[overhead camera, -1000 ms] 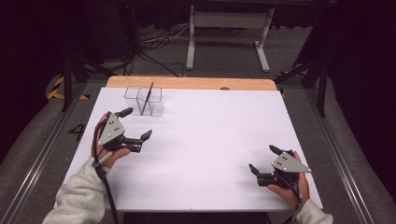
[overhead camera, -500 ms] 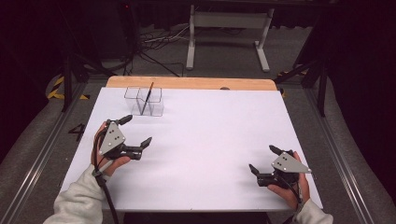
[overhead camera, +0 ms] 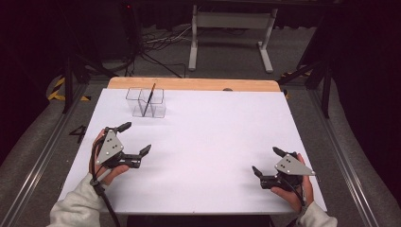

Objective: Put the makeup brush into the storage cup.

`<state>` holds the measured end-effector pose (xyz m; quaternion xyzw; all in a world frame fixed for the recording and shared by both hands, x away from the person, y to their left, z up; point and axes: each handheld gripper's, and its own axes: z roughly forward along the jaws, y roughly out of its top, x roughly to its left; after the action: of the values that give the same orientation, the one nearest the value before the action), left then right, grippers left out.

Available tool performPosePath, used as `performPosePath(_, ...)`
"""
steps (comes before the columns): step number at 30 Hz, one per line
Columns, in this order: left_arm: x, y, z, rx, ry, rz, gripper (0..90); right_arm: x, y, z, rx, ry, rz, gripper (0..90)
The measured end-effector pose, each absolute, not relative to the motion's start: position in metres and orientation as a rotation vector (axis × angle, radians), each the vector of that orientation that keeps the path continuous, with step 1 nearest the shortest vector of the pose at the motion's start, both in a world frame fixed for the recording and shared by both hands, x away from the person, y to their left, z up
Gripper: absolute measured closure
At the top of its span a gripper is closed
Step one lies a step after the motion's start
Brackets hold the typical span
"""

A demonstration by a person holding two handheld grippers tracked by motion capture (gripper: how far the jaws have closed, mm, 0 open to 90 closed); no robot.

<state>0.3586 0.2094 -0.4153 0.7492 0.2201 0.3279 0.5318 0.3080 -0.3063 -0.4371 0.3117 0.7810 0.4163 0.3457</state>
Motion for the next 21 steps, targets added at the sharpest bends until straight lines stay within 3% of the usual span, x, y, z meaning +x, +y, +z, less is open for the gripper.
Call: performPosePath(21,0.342,0.224,-0.437,1.82,0.575,0.759,5.3,0.307,-0.307,-0.436,0.809,2.015,1.071,4.9)
